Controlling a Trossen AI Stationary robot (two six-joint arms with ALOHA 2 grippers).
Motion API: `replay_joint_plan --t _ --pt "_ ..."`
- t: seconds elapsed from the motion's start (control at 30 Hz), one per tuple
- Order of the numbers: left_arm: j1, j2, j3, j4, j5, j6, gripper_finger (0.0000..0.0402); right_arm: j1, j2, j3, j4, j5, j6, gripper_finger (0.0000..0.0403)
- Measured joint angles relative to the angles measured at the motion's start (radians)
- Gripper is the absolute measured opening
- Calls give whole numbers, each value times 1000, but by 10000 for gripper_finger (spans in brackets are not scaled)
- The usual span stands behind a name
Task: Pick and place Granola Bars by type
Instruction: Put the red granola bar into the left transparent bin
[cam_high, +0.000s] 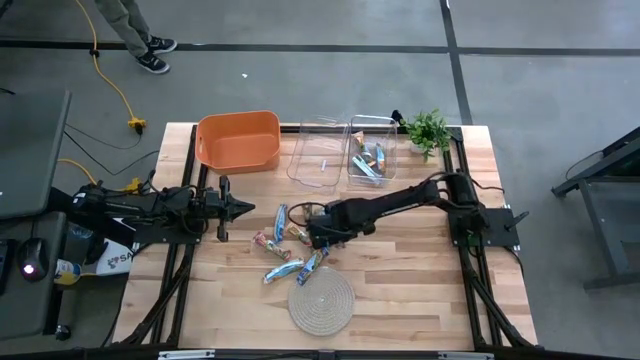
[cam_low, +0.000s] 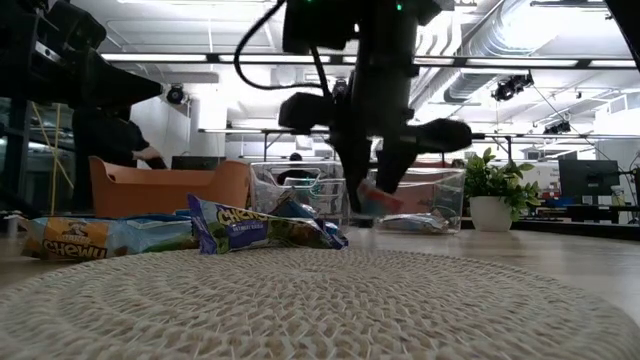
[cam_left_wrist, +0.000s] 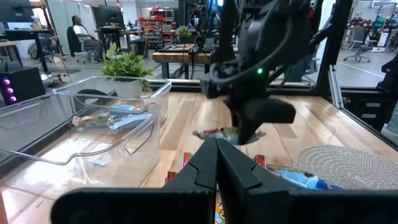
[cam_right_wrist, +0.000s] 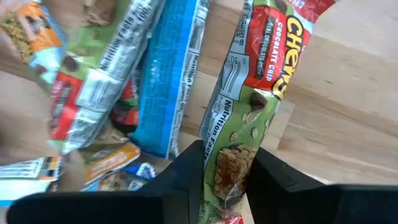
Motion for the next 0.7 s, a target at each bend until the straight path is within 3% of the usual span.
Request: replay_joint_plan --t 0.37,0.7 --pt "0 0 0 0 0 0 0 23 -57 161 -36 177 -42 87" --pt "0 0 0 0 0 0 0 -124 -59 371 -32 311 -314 87"
